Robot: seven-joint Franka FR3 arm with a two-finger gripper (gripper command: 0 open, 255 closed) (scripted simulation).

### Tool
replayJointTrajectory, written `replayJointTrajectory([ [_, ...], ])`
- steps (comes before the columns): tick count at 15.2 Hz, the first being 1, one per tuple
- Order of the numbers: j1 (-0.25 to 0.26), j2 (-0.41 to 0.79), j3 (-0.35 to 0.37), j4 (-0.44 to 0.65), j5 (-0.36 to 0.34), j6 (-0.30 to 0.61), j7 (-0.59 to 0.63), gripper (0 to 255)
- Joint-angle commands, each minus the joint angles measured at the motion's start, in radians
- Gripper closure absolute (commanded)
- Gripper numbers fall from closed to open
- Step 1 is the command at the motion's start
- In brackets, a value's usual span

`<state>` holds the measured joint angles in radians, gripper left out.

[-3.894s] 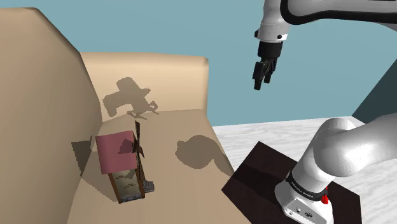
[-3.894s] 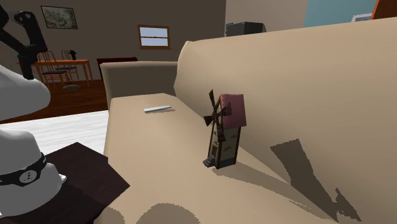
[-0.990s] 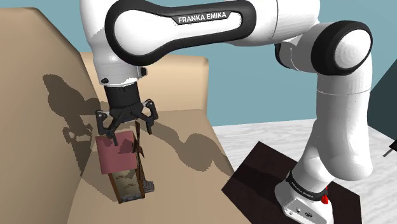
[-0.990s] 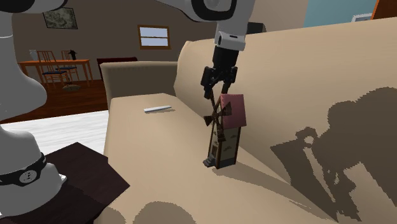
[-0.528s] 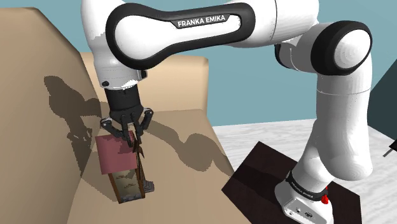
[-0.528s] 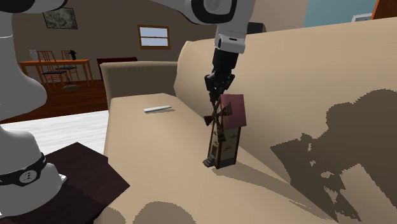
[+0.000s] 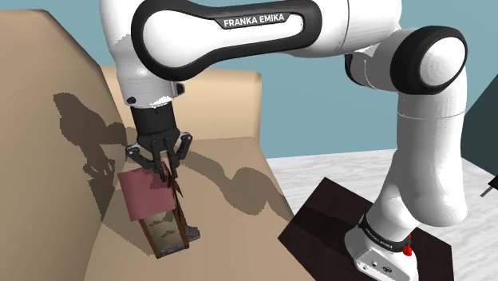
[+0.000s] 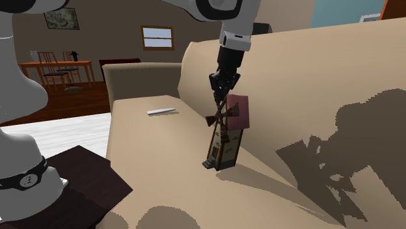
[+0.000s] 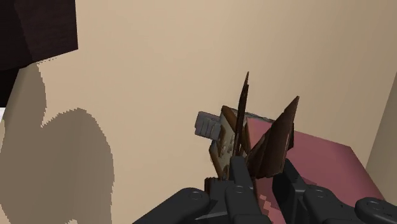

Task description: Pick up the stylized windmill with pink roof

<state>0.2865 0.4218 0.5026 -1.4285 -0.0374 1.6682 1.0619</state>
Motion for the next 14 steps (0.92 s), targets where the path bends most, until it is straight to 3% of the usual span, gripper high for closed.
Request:
replayJointTrajectory([
  [1, 0.002, -0.002, 0.001, 0.026, 0.001, -0.025, 0.002, 255],
  [14, 0.025, 0.017, 0.005, 0.205, -0.006, -0.184, 0.02, 255],
])
